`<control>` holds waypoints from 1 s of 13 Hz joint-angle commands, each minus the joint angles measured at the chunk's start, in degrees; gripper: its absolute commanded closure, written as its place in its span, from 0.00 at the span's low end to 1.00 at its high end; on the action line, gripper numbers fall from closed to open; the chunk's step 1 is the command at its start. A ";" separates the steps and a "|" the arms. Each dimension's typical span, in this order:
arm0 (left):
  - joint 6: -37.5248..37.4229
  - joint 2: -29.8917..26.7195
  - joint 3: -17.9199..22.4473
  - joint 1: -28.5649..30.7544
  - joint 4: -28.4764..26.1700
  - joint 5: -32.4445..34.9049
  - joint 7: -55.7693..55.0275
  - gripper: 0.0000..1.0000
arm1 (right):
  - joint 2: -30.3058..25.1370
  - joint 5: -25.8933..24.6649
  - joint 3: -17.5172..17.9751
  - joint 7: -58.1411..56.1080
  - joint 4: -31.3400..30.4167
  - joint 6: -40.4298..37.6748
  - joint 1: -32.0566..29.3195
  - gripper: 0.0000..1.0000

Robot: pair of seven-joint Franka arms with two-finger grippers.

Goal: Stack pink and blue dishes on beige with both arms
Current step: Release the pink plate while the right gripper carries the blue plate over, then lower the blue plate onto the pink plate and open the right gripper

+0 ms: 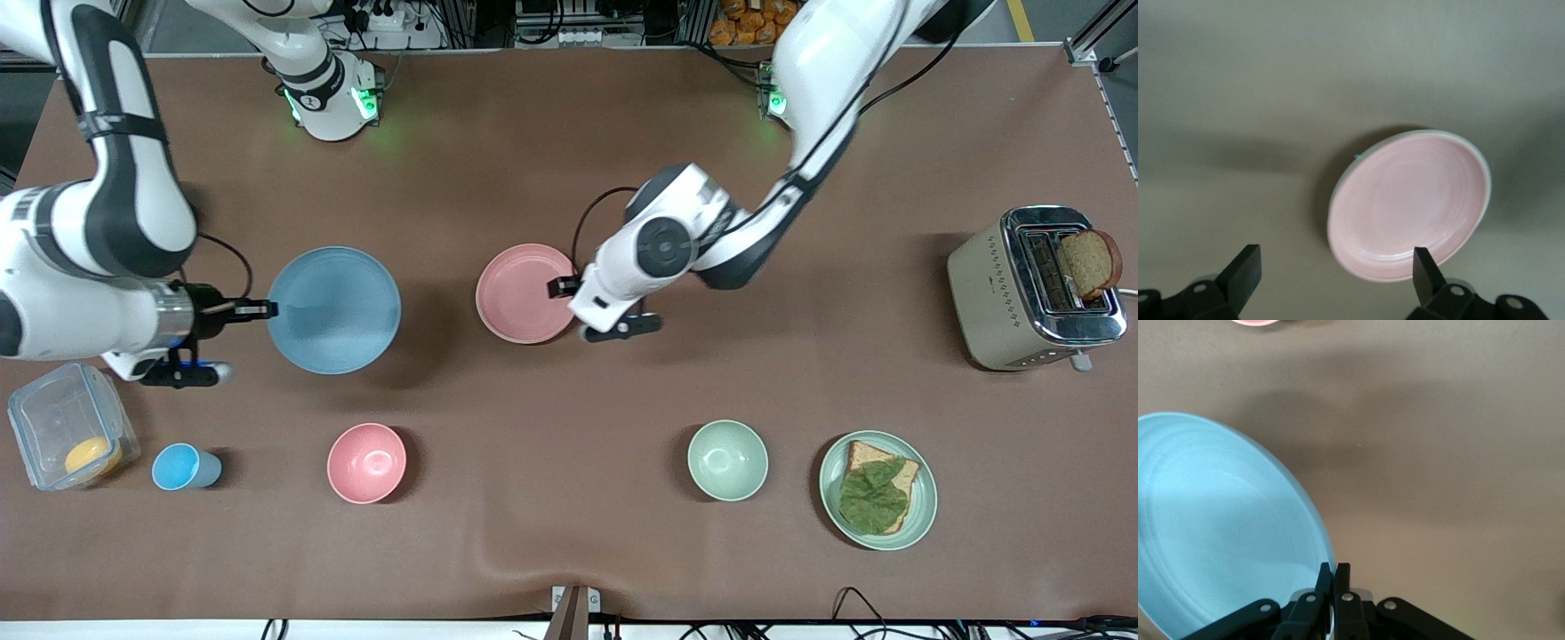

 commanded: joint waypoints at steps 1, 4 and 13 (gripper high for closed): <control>-8.02 -10.94 -0.06 6.06 -2.30 1.40 0.08 0.00 | -1.34 1.58 -0.48 5.07 -0.80 0.53 3.51 1.00; -15.05 -18.85 -0.05 11.68 -2.39 4.90 6.04 0.00 | -1.25 1.67 -0.39 11.91 -0.80 2.37 8.86 1.00; -29.82 -30.57 0.12 29.89 -0.29 7.37 31.10 0.00 | -0.03 4.92 -0.39 21.26 -10.73 18.19 24.69 1.00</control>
